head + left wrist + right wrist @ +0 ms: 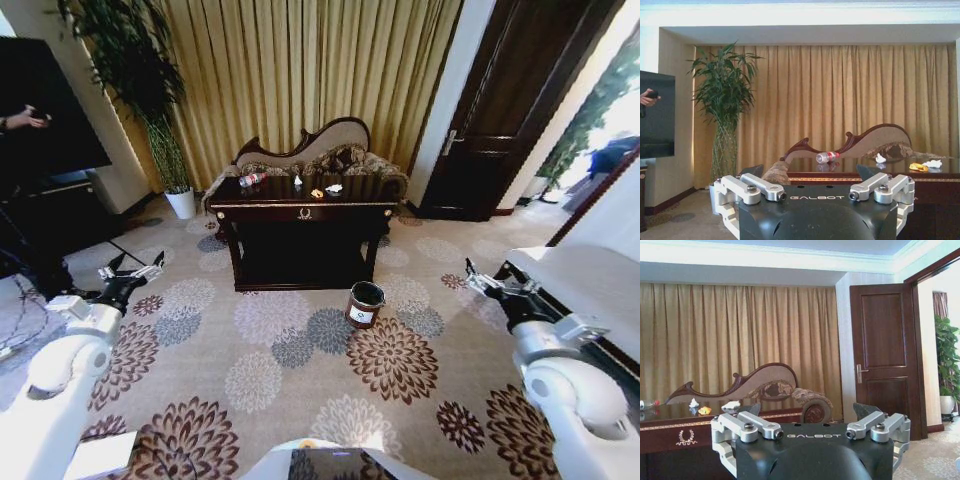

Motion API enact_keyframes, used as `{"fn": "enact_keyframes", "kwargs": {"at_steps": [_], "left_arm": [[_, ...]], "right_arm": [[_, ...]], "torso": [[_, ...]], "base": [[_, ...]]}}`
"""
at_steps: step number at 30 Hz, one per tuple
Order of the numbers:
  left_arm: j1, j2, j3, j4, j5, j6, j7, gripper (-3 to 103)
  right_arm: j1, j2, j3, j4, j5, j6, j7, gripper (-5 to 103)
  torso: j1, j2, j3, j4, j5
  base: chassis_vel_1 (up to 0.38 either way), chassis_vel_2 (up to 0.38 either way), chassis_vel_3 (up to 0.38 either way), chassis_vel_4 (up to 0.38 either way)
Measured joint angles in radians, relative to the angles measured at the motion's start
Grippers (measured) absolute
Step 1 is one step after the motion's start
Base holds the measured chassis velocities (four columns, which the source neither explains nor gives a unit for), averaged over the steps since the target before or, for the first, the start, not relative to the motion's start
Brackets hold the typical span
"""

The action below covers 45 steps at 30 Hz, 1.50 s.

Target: Move to the front of the table and place the trash on the table into the trash bin.

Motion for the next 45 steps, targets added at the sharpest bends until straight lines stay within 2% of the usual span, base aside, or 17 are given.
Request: {"fn": "enact_keyframes", "kwargs": {"at_steps": [21, 45], "left_arm": [[-0.003, -0.001, 0.002, 0.010, 0.002, -0.011, 0.012, 100], [-0.004, -0.002, 0.005, 0.015, 0.005, -0.015, 0.016, 100]], "right_arm": [[-0.006, 0.018, -0.003, -0.006, -0.028, 0.014, 0.000, 100], [-0.012, 0.028, -0.010, -0.003, -0.053, 0.014, 0.000, 100]], "torso": [[0.000, 0.000, 0.000, 0.0000, 0.0000], [0.000, 0.000, 0.000, 0.0001, 0.0000]], "base": [[-0.006, 0.004, 0.006, -0.006], [-0.081, 0.096, 0.089, -0.089]]}}
